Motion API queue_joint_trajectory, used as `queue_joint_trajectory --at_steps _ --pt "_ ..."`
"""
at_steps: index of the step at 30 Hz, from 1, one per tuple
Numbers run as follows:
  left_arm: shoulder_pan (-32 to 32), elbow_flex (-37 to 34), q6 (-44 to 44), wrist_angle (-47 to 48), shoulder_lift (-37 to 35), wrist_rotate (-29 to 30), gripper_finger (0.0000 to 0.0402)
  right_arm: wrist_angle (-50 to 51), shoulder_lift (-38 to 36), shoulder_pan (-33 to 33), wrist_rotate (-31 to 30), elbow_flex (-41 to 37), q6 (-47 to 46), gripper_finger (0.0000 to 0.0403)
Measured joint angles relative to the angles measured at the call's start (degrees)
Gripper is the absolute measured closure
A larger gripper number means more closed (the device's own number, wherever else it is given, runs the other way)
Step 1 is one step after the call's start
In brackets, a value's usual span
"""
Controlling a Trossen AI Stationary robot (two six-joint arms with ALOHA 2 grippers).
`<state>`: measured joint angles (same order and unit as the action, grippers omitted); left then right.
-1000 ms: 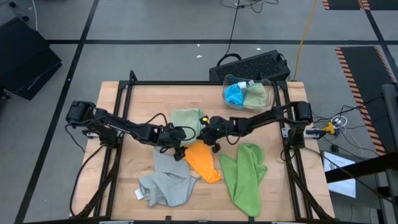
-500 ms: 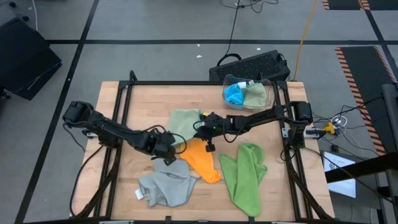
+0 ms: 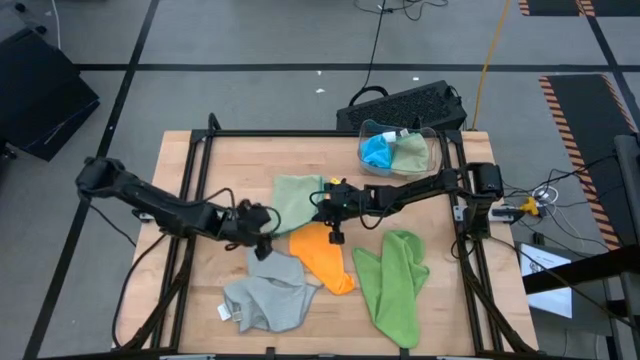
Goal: Fold microfiber towels
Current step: Fold the light green microfiber towel
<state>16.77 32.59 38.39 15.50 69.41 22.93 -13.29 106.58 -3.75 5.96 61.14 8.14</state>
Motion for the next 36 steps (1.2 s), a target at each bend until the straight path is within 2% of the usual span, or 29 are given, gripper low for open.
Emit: queue_joint_trajectory --at_steps 3,7,12,20,24,31,36 --pt "2.11 -3.93 -3.61 -7.65 1.19 1.27 0.0075 -0.14 -0.28 -0.04 0.02 0.00 -0.07 0.0403" --pt "3.25 -4.56 -8.68 -8.76 4.44 7.04 0.0051 -0.17 -0.75 -0.05 0.04 0.00 -1.97 0.0403" --pt "3.07 -4.54 -15.28 -9.52 10.72 9.85 0.0065 -0.08 -1.48 -0.30 0.02 0.03 -3.85 0.0403" --pt "3.11 -4.36 -15.71 -12.42 18.89 12.04 0.0100 -1.05 -1.55 -1.57 0.06 0.00 -5.27 0.0403" --pt "2.30 -4.32 -18.79 -14.35 20.25 14.29 0.0148 -1.43 -1.55 -2.26 0.20 0.00 -5.97 0.0403" --pt "-1.41 -4.36 -20.08 -16.54 20.96 11.95 0.0253 -1.41 -1.55 -2.27 1.80 0.00 -6.78 0.0403" --pt "-3.04 -3.38 -20.16 -15.63 20.19 8.66 0.0363 -0.86 -1.58 -2.27 1.99 0.00 -8.44 0.0403"
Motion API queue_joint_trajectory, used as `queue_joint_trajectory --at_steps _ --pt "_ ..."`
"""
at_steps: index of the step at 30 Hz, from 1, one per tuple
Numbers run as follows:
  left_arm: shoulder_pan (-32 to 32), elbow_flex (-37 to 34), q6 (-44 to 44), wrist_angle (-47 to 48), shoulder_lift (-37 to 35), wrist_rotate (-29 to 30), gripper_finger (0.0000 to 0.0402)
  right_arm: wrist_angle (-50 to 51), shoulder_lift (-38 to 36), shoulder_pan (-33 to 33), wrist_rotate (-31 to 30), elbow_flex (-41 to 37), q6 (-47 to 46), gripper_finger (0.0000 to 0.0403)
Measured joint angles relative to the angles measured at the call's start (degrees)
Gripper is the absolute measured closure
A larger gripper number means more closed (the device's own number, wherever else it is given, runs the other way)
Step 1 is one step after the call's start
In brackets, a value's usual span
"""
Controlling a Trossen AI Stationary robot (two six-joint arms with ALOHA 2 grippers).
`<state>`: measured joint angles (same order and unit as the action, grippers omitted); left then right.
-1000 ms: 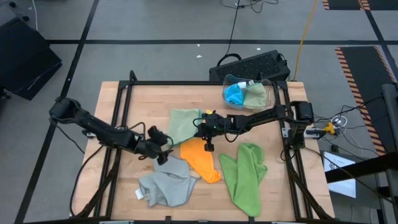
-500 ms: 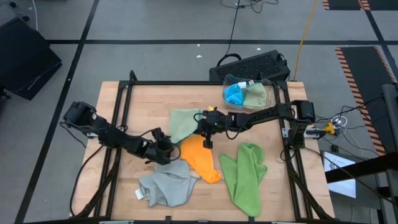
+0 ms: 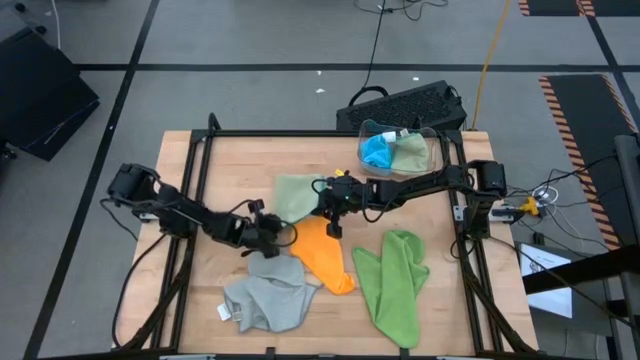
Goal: Fold microfiber towels
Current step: Fold the light green microfiber towel
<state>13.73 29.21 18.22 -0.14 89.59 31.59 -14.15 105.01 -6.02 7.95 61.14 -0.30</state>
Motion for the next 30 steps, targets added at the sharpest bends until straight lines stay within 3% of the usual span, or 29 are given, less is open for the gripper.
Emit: queue_joint_trajectory --at_steps 2,6,14,20,24,30 --pt "-0.07 1.47 0.89 1.52 -0.60 -3.27 0.0387 1.09 -0.55 -0.02 1.28 0.00 -0.79 0.0403" --pt "1.14 6.43 6.58 7.16 -2.42 -9.78 0.0384 4.77 -2.48 0.00 4.66 0.00 -1.04 0.0403" --pt "1.78 16.87 13.48 11.82 -5.06 -28.04 0.0387 5.51 -3.89 0.40 21.79 0.02 -10.08 0.0403" --pt "1.21 21.70 15.43 19.52 -7.54 -31.68 0.0394 4.90 -4.52 0.67 32.88 -0.04 -17.81 0.0403" --pt "0.25 21.40 13.13 23.51 -8.19 -32.17 0.0387 5.43 -4.90 0.43 35.64 -0.14 -18.62 0.0403" --pt "-4.24 19.45 10.29 24.47 -8.27 -42.00 0.0394 4.88 -5.31 -1.59 36.95 -0.18 -21.90 0.0403"
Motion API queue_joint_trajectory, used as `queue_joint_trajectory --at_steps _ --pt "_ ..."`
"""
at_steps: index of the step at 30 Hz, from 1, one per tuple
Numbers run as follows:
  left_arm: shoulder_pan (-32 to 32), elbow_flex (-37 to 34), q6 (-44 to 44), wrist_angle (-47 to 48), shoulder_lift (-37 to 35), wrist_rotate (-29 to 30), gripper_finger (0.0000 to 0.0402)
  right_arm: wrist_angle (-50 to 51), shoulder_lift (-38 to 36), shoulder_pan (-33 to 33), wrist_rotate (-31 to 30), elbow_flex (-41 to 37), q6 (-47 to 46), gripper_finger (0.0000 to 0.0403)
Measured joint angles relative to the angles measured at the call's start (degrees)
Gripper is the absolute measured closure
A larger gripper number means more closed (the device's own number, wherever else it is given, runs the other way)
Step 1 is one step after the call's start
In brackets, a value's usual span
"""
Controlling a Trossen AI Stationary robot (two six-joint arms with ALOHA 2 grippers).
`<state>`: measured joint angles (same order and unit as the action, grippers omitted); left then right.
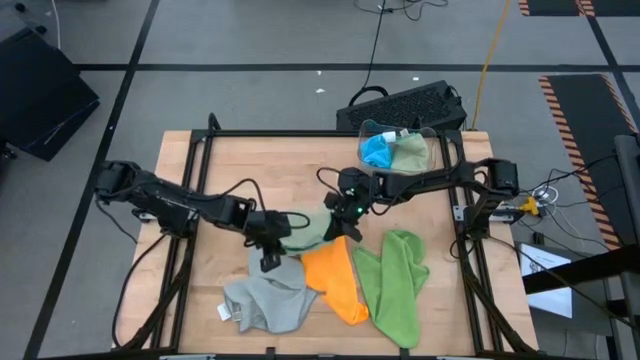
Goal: Fold microfiber towels
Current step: Fold the light green microfiber towel
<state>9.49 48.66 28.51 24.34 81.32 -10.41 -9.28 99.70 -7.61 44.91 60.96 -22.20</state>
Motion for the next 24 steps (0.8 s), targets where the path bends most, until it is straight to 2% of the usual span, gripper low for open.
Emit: queue_joint_trajectory --at_steps 8,12,16,22,24 --pt "-6.96 -0.02 -5.27 -5.28 0.95 -7.75 0.0395 0.54 0.00 -1.43 -0.02 0.03 -1.17 0.0400" --pt "-10.54 -1.16 -5.53 -5.88 0.93 -10.67 0.0391 1.04 0.00 -2.73 -0.09 0.03 -2.81 0.0382" --pt "-13.06 -4.12 -4.09 -10.39 0.96 -14.49 0.0395 4.06 -1.98 -3.33 -1.82 0.01 3.68 0.0331" --pt "-14.83 -6.56 -0.51 -16.68 0.96 -16.91 0.0394 19.50 -6.96 -2.34 -5.20 -0.47 14.47 0.0216" --pt "-15.17 -6.99 0.55 -18.05 0.96 -17.28 0.0395 21.75 -9.19 -0.05 -9.21 -2.39 17.83 0.0182"
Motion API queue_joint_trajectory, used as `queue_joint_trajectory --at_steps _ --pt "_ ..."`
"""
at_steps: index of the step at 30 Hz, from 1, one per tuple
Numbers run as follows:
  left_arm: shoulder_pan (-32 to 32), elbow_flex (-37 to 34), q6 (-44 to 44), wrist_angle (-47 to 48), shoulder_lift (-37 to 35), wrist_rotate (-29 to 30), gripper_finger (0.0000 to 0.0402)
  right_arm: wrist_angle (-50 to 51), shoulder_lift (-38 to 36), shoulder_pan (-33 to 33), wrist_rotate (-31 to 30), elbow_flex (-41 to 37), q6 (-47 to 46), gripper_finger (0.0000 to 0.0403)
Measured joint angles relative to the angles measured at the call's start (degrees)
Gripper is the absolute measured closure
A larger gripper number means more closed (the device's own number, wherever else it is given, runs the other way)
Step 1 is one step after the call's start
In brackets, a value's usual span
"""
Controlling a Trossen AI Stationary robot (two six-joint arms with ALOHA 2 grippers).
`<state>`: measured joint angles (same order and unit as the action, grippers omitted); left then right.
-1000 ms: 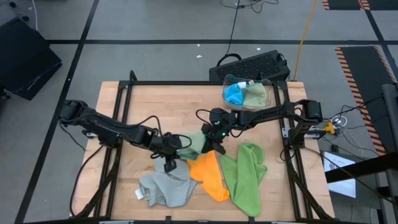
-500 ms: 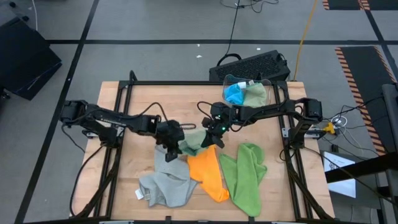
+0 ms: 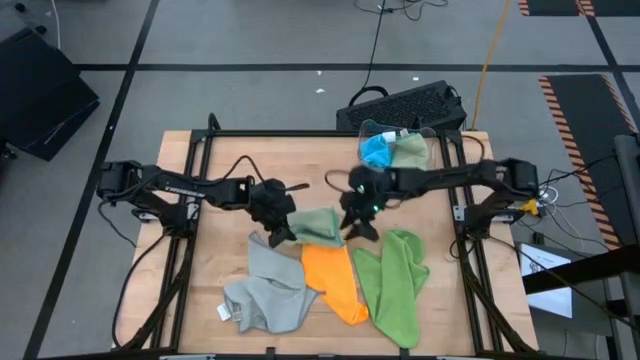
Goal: Fold microfiber towels
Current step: Fold the light green microfiber towel
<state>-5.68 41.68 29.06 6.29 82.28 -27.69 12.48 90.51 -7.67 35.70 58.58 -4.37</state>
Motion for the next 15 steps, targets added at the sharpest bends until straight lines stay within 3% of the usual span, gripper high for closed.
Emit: queue_joint_trajectory --at_steps 5,10,15 --pt "-0.14 -0.11 0.24 -0.40 0.00 -1.13 0.0392 -5.36 -3.35 6.96 -16.43 -6.47 3.28 0.0120" --pt "-0.10 -0.11 1.08 -0.38 0.00 -1.23 0.0395 -16.96 -3.14 11.73 -28.13 -12.35 0.24 0.0100" --pt "-0.10 -0.11 1.29 -0.33 0.00 -1.16 0.0392 -30.62 -2.23 12.35 -31.60 -16.56 -0.25 0.0102"
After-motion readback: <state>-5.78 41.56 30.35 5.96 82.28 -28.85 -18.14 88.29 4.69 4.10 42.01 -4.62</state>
